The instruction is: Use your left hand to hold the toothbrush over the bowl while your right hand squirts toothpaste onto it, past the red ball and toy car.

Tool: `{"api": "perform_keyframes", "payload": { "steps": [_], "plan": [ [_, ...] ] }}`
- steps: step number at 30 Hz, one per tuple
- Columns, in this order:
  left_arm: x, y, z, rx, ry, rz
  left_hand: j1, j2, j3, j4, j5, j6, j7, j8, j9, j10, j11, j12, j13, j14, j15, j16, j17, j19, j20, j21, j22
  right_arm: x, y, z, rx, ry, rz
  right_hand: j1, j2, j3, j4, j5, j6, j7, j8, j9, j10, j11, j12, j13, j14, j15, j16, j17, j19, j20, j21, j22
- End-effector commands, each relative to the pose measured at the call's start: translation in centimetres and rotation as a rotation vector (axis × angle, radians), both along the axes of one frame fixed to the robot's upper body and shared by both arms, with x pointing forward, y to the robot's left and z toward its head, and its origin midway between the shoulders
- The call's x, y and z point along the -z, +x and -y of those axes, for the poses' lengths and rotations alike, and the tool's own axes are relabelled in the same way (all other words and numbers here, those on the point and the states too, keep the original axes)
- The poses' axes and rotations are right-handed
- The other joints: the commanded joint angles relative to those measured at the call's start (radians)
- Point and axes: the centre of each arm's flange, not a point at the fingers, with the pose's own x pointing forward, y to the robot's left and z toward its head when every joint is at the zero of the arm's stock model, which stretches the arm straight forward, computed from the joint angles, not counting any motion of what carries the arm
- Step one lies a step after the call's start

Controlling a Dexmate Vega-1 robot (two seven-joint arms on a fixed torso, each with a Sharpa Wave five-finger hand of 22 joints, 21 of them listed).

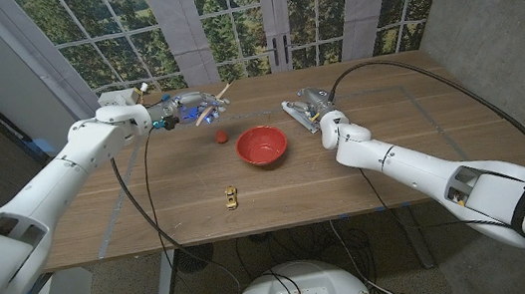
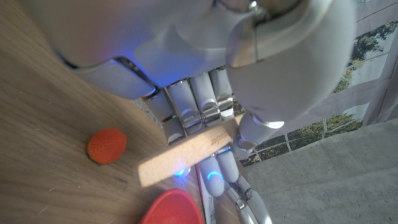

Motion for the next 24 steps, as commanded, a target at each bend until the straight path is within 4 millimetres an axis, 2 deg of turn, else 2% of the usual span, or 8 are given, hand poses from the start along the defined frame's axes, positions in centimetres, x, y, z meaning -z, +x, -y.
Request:
{"api": "perform_keyframes", "payload": {
  "steps": [1,24],
  "plan": [
    [0.0,-0.2,-0.2,-0.005,-0.003,0.003,-0.001,0.009,0.135,0.121,-0.001,0.055,0.047,-0.008,-0.001,0.09,-0.084,0.004,-0.001,0.113,-0.122,-0.004,0.006,-0.005,-0.144,0.002,0.003,0.4,1.4,-0.7,0.034,-0.042,-0.02,0.015,0.001,0.0,-0.002,-0.001,-0.002,-0.001,0.007,0.006,0.001,-0.002,0.006,0.002,0.005,-0.004,-0.003,0.001,0.001,-0.003,0.002,0.004],
    [-0.1,0.0,-0.4,-0.01,-0.01,0.001,-0.009,0.01,0.147,0.113,-0.003,0.063,0.047,-0.021,-0.013,0.091,-0.086,0.011,0.0,0.119,-0.122,-0.015,0.024,-0.004,-0.144,0.001,0.003,1.4,3.5,-1.1,0.087,-0.089,-0.058,0.022,-0.001,-0.007,0.002,-0.003,-0.001,0.001,0.01,0.006,0.004,0.002,0.009,0.002,0.007,-0.004,-0.003,-0.002,0.006,-0.001,0.003,0.004]
  ]
}}
